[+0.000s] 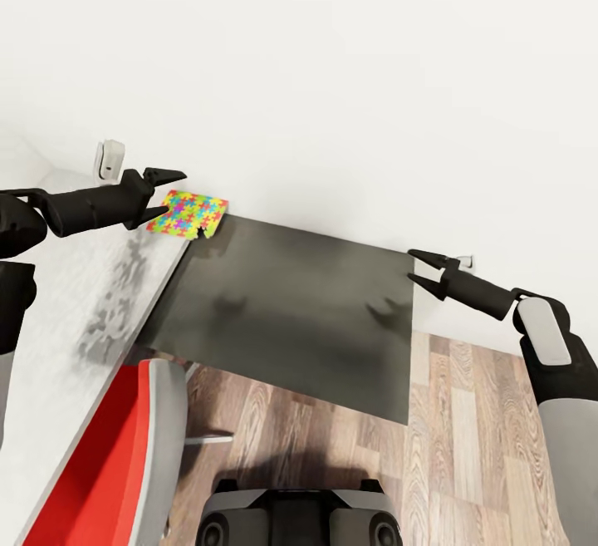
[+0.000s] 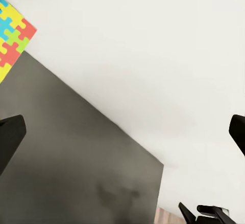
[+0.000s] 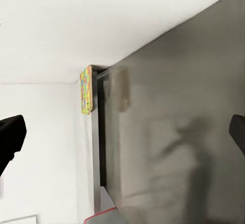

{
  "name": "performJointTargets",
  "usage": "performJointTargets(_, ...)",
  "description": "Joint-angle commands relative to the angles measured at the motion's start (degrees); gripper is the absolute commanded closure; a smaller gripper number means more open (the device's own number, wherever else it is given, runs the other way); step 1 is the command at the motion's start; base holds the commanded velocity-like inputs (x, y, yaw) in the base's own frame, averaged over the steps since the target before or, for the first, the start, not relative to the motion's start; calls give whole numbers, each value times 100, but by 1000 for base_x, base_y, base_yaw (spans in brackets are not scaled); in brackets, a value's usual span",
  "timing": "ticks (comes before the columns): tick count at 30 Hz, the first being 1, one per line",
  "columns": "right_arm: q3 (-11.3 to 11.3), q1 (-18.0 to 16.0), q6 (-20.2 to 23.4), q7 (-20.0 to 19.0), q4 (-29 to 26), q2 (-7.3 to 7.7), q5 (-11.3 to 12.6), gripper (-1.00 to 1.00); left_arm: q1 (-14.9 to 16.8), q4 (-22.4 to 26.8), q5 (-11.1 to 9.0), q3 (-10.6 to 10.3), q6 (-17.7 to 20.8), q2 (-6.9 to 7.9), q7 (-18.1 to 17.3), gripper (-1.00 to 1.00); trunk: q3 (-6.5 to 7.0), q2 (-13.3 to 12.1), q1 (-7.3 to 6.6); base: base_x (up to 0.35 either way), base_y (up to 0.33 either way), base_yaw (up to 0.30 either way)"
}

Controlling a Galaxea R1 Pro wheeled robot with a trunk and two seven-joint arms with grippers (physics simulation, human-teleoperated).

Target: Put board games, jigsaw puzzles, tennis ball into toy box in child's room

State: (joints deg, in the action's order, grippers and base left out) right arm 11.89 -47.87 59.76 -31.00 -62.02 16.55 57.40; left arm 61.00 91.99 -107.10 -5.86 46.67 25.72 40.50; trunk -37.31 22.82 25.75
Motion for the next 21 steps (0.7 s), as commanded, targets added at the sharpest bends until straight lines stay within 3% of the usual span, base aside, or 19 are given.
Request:
performJointTargets(1, 11, -8, 24, -47, 2, 1, -48, -100, 5, 3, -59, -4, -8, 5, 60, -100, -7, 9, 3, -11, -15, 6)
performJointTargets(9, 11, -26, 24, -47, 5, 4, -57, -100, 4, 3, -58, -4, -8, 10, 56, -100, -7, 9, 3, -6, -9, 91)
performJointTargets(21, 3, -304, 24, -42, 90, 4, -101, -100, 52, 0, -65, 10, -8, 12, 58, -100, -7, 9, 3, -1, -2, 250)
